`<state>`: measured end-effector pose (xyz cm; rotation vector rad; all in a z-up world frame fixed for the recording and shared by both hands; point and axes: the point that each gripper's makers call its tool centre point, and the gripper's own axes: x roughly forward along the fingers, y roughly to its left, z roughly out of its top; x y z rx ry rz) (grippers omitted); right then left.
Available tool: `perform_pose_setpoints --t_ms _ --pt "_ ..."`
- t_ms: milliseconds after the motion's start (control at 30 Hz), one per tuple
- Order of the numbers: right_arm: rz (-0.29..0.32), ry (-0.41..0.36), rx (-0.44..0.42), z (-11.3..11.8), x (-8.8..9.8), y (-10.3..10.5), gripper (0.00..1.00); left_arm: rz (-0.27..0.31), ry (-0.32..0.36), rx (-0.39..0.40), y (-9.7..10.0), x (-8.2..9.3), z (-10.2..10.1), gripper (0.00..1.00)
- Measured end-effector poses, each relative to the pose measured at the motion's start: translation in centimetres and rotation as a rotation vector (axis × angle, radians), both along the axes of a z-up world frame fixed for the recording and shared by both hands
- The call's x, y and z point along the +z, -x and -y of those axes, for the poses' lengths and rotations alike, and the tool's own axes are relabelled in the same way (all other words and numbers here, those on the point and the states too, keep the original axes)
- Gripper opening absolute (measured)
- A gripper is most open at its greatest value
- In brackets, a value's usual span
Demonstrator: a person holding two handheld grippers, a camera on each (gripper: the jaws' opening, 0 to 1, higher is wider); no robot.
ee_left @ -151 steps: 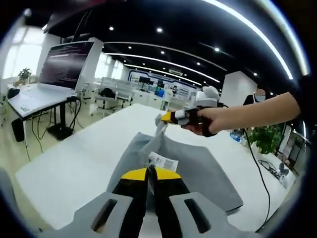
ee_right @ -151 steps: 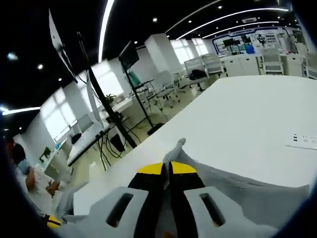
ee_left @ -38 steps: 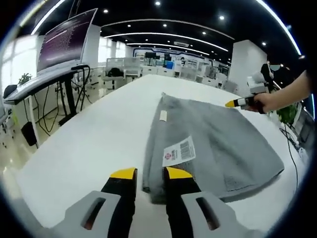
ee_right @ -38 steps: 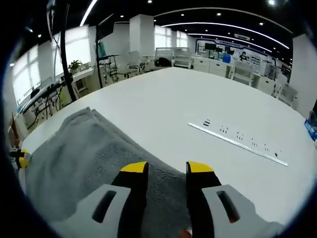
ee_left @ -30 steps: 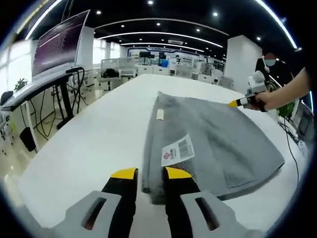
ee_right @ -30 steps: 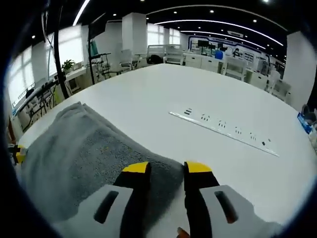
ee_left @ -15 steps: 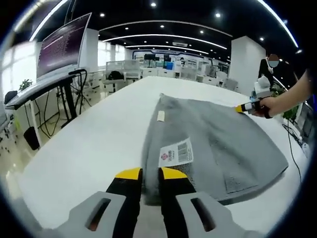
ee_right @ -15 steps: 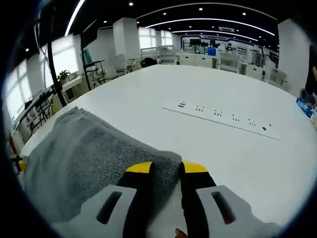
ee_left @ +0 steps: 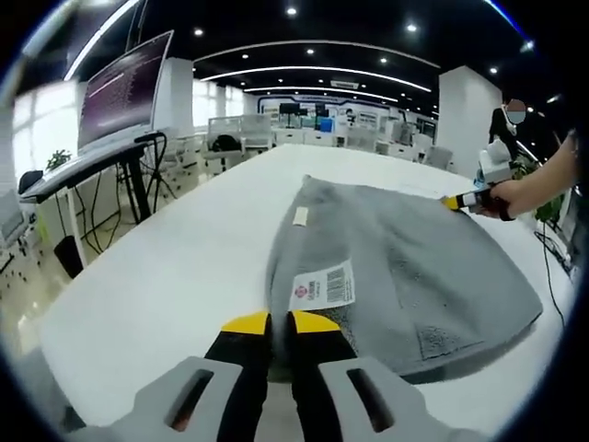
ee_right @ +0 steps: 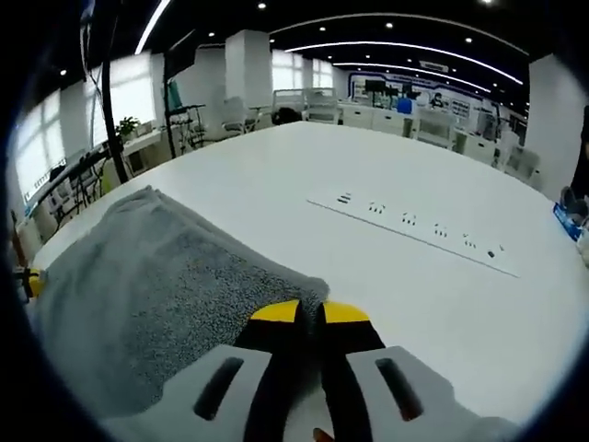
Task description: Fold the towel on the table until its edges align and the towel forms a compact rectangular stack.
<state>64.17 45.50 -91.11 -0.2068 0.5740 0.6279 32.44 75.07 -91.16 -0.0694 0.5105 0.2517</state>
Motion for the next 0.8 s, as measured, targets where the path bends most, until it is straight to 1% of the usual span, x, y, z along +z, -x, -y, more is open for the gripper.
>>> perform_pose_setpoints --t_ms 167,267,300,333,367,433,500,567,600,700,733,800 --pt "0.001 0.004 0.004 0.8 -0.1 -0.1 0.05 -0.01 -0.004 -0.024 0.0 -0.2 0.4 0.07" --pt "0.005 0.009 -0.001 1.8 0.0 0.1 0.05 -0.018 -0.005 -0.05 -0.1 -0.2 1.4 0.07" --pt "0.004 0.008 -0.008 2.3 0.0 0.1 0.05 -0.027 -0.016 -0.067 -0.2 -0.2 1.9 0.06" --pt "0.005 0.01 -0.012 2.7 -0.1 0.2 0.05 -0.045 -0.045 -0.095 -0.2 -0.2 2.3 0.06" --pt "0.007 0.014 -0.015 3.1 -0.1 0.3 0.04 -0.071 -0.093 -0.131 -0.3 -0.1 2.9 0.06" --pt "0.014 0.02 -0.027 4.2 -0.1 0.3 0.04 -0.1 -0.146 -0.181 -0.6 -0.1 3.9 0.05" --pt "0.018 0.022 -0.043 5.5 -0.2 0.2 0.04 -0.113 -0.184 -0.23 -0.9 0.1 5.4 0.05" --pt "0.02 0.025 -0.051 6.6 -0.2 0.1 0.04 -0.113 -0.171 -0.244 -1.1 0.2 6.4 0.04" --pt "0.02 0.029 -0.057 7.6 -0.1 0.2 0.04 -0.112 -0.165 -0.253 -1.2 0.2 6.8 0.04" --pt "0.025 0.04 -0.071 9.9 -0.3 -0.2 0.04 -0.111 -0.134 -0.302 -1.6 0.1 9.0 0.04" --pt "0.027 0.049 -0.081 11.0 -0.3 0.3 0.04 -0.112 -0.127 -0.315 -1.7 0.1 9.5 0.04" --pt "0.028 0.054 -0.098 12.6 -0.3 0.2 0.04 -0.118 -0.121 -0.346 -2.0 0.1 11.0 0.04"
